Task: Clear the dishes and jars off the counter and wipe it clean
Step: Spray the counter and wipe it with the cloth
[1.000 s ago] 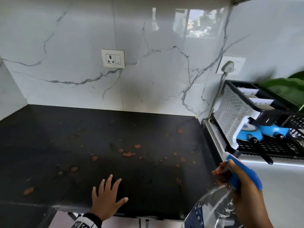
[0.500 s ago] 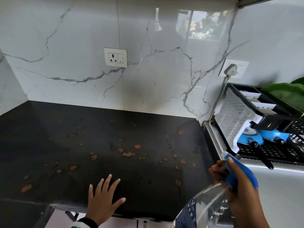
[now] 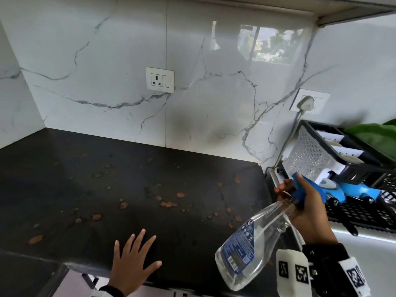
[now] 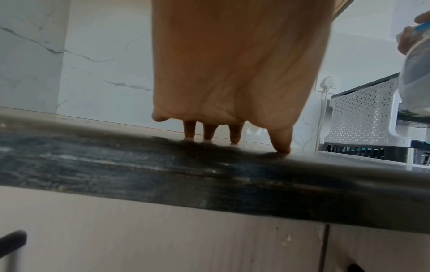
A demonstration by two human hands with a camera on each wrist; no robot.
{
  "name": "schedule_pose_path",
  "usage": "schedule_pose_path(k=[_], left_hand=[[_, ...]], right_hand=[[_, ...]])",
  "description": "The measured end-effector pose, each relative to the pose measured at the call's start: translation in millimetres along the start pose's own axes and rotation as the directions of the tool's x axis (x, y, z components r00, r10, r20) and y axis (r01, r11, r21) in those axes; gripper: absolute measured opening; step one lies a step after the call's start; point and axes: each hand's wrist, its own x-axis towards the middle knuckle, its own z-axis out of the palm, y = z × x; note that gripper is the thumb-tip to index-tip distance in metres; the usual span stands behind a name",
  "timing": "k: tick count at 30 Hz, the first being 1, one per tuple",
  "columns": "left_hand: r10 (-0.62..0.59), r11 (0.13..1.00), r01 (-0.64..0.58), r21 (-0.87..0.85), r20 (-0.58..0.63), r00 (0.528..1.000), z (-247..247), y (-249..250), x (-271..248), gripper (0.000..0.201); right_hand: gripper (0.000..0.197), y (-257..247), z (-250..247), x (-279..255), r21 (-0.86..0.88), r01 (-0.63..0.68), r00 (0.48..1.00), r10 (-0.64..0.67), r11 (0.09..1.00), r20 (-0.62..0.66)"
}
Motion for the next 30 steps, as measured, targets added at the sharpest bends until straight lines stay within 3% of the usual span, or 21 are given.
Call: schedule_pose_path(k=[6, 12, 18, 19, 20, 21, 23, 25, 30], left_hand=[[-0.033, 0.999, 0.033, 0.022, -0.003, 0.999, 1, 2, -1, 0.063], [-0.06, 0.995, 0.062, 0.074, -0.026, 0.998, 6, -1, 2, 0.064], [-0.071, 0.994, 0.07, 0.083, 0.009, 0.997, 13, -2, 3, 0.065], [-0.091, 0.991, 0.085, 0.099, 0.053, 0.994, 6, 2, -1, 0.069], [-0.128, 0.986, 0.105, 0.133, 0.175, 0.976, -5, 7, -3, 0.079], [-0.108, 0.989, 0.082, 0.127, 0.216, 0.97, -12, 9, -3, 0.095], [-0.079, 0.997, 0.08, 0.003, 0.177, 0.981, -18, 6, -3, 0.12], [-0.132, 0.987, 0.147, -0.069, 0.184, 0.974, -25, 2, -9, 0.127], [-0.275, 0.959, 0.281, -0.029, 0.13, 0.953, -52, -33, -35, 0.083]], right_hand=[[0.017, -11, 34, 35, 0.12, -0.04, 0.992, 0.025, 0.992, 0.12], [0.019, 10, 51, 97, 0.065, -0.159, 0.987, 0.158, 0.985, 0.007], [0.017, 23, 55, 114, 0.062, -0.198, 0.98, 0.196, 0.978, 0.042], [0.016, 23, 57, 116, 0.053, -0.19, 0.981, 0.188, 0.98, 0.043], [0.016, 23, 61, 117, 0.037, -0.185, 0.982, 0.183, 0.982, 0.052], [0.017, 23, 64, 118, 0.033, -0.181, 0.982, 0.178, 0.983, 0.062], [0.018, 26, 73, 120, 0.034, -0.19, 0.978, 0.186, 0.981, 0.094], [0.019, 31, 83, 121, 0.035, -0.21, 0.97, 0.204, 0.977, 0.132], [0.017, 60, 100, 118, -0.011, -0.254, 0.956, 0.253, 0.967, 0.148]])
